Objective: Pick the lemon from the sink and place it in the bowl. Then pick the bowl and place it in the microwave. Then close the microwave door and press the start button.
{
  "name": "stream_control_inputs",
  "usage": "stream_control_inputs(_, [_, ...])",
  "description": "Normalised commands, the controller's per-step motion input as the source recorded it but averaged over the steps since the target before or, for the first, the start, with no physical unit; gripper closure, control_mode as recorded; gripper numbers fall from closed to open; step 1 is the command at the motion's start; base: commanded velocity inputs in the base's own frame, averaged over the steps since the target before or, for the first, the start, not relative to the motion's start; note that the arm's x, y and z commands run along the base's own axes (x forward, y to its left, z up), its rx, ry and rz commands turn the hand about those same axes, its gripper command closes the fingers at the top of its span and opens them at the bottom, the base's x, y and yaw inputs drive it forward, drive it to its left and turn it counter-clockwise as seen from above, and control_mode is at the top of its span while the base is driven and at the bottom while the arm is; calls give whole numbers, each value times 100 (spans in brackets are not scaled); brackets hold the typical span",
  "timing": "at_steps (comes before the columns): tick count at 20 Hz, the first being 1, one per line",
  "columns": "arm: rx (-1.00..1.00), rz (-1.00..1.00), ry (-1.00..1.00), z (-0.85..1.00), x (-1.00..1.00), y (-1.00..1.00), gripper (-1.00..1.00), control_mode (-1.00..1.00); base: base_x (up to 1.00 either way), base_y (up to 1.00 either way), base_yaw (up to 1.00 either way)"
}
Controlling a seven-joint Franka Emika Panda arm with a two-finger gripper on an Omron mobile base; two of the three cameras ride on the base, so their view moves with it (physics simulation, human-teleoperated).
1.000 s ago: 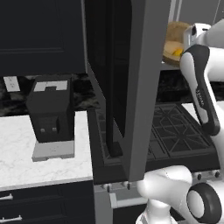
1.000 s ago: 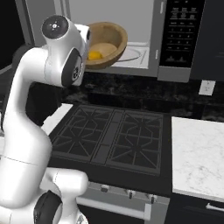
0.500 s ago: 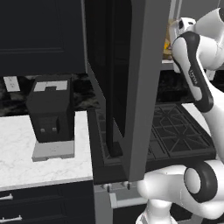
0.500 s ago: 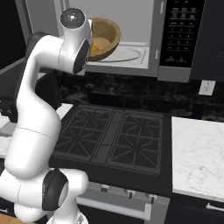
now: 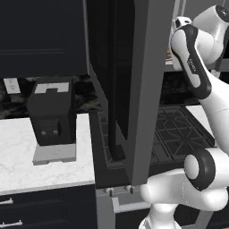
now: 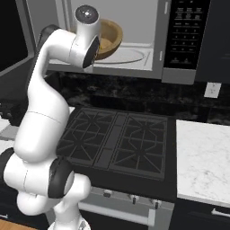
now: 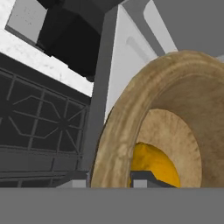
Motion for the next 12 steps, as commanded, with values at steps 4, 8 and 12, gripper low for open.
stream_control_inputs(4, [-4, 3, 4, -3, 31, 1, 100, -100, 0, 0, 0])
stream_control_inputs(8, [-3, 1, 4, -14, 19, 3, 100, -100, 0, 0, 0])
stream_control_inputs(12, [-2, 0, 3, -14, 18, 0, 100, -100, 0, 0, 0])
